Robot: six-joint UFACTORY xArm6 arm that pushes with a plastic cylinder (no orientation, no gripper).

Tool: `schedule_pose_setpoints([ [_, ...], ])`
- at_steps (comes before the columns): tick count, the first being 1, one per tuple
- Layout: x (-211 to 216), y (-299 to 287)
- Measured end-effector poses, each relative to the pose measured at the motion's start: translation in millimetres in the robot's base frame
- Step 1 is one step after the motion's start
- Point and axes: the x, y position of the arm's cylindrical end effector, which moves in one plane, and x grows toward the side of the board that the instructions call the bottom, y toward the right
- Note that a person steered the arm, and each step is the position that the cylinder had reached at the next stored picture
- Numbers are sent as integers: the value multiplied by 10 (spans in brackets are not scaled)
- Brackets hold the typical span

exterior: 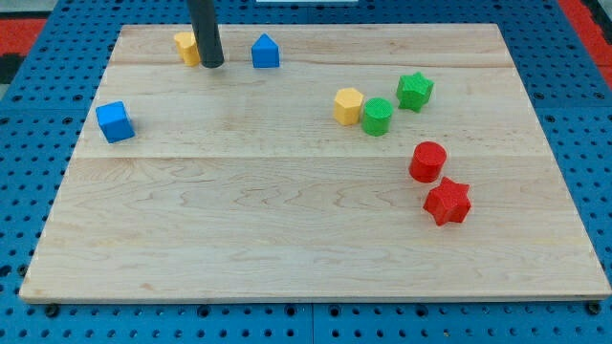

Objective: Slide the blue triangle to the top center of the board

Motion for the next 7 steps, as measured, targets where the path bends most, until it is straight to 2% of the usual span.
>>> schedule_pose_setpoints([
  [2, -34, 800],
  [4, -98, 844],
  [6, -137, 1388],
  [7, 19, 1391],
])
